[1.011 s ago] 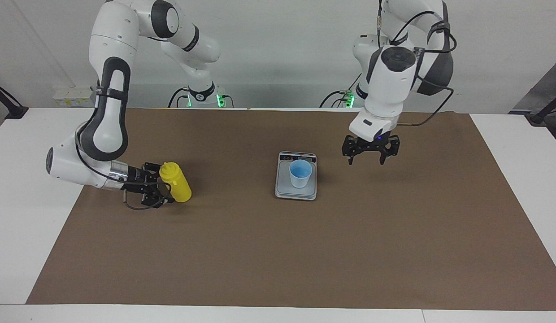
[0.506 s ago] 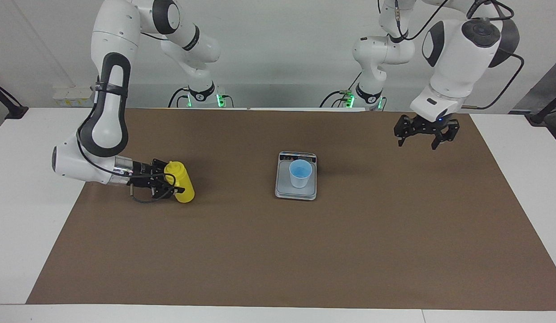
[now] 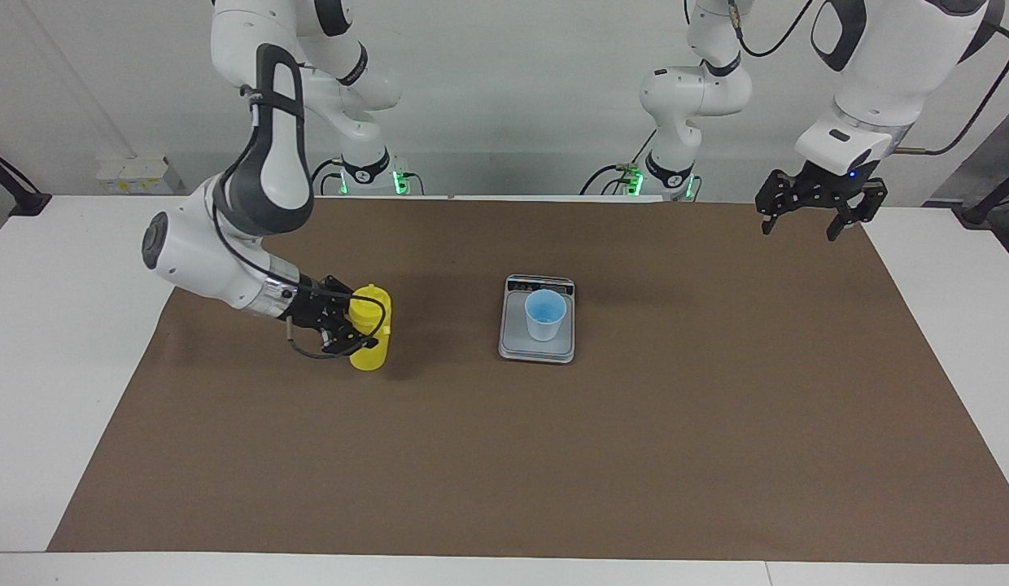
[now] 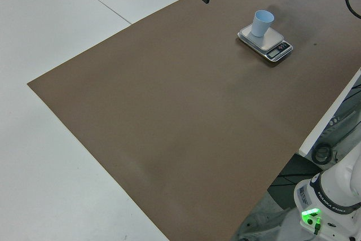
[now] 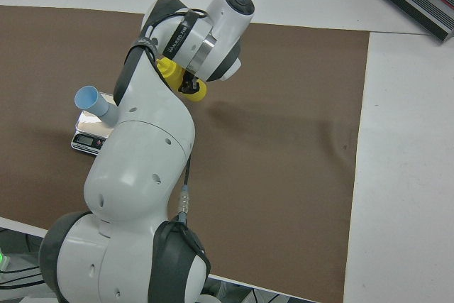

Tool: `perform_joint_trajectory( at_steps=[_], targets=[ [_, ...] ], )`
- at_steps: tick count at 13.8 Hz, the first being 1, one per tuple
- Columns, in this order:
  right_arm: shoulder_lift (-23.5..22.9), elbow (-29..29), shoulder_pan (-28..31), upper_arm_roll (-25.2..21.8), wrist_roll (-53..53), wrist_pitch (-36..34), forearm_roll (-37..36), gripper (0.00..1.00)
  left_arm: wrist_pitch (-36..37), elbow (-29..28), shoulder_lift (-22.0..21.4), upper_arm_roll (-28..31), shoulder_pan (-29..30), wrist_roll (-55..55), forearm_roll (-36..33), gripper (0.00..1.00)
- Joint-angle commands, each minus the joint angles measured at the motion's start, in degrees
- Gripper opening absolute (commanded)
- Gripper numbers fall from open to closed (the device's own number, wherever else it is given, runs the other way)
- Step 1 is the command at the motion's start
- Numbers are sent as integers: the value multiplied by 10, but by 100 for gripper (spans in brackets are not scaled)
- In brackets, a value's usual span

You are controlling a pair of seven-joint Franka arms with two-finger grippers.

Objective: Pour seasoning into cup on scale with both arms
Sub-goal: 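Release the cup on the scale while the right gripper grasps the bottle, then lift the yellow bottle with the right gripper over the blue cup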

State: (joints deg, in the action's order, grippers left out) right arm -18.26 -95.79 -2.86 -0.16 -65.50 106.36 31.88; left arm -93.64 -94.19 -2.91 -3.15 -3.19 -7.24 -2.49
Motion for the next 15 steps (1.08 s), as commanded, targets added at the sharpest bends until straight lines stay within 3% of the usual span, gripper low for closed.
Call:
perform_joint_trajectory(
  at_steps=[1, 5, 7, 15],
  targets=[
    [-14, 54, -53, -1, -85, 17, -76, 0, 12, -2, -4, -5, 13, -9, 15, 100],
    [-32, 90, -144, 2, -201, 59, -194, 0, 19, 2, -13, -5, 26, -9, 57, 100],
    [-33, 90, -167, 1, -234, 89, -230, 0, 34, 7, -17, -5, 25, -11, 57, 100],
    [-33, 83, -230, 2, -302, 188, -491, 0, 44, -12, -32, -6, 23, -8, 55, 100]
  ],
)
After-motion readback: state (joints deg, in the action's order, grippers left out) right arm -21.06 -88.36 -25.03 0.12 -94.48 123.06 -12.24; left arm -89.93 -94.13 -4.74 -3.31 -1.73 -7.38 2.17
